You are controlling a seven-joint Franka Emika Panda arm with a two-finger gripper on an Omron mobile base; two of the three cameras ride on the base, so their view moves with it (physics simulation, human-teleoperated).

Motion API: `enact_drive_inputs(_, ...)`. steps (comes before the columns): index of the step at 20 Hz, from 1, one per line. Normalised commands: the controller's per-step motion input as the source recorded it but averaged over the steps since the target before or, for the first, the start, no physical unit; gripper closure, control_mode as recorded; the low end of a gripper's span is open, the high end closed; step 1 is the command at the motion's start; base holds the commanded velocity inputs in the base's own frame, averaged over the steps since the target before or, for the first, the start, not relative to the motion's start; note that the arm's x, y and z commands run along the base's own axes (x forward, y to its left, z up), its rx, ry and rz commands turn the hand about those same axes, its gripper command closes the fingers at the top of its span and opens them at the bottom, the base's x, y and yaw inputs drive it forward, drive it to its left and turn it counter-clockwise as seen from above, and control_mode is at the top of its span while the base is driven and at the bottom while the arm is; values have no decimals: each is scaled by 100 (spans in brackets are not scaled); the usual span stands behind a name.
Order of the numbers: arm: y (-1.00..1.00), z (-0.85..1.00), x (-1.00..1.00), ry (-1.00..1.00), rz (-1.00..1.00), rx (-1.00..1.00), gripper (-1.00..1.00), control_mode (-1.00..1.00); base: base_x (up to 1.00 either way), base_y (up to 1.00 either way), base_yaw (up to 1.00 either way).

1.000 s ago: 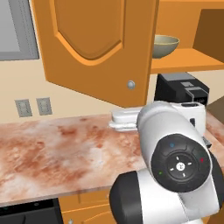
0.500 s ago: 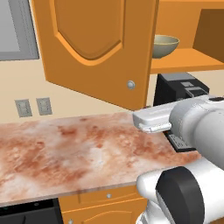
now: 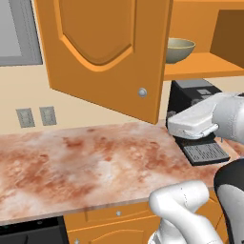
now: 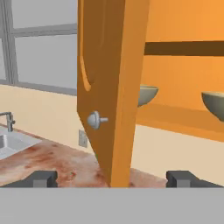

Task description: Move the bowls from the cabinet to the plates on the dining table.

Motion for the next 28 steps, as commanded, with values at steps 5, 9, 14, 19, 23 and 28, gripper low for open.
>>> enact_drive_inputs(5, -24, 0, 21, 0, 33, 6, -100, -100, 0, 0, 0)
enact_drive_inputs(9, -22, 0, 24, 0, 34, 6, -100, -100, 0, 0, 0)
enact_drive_inputs(14, -11, 7, 37, 0, 29, 9, -100, -100, 0, 0, 0)
enact_drive_inputs(19, -2, 6, 46, 0, 27, 8, -100, -100, 0, 0, 0)
enact_drive_inputs(23, 0, 1, 44, 0, 25, 5, -100, -100, 0, 0, 0)
enact_drive_inputs(28, 5, 0, 35, 3, 22, 3, -100, -100, 0, 0, 0)
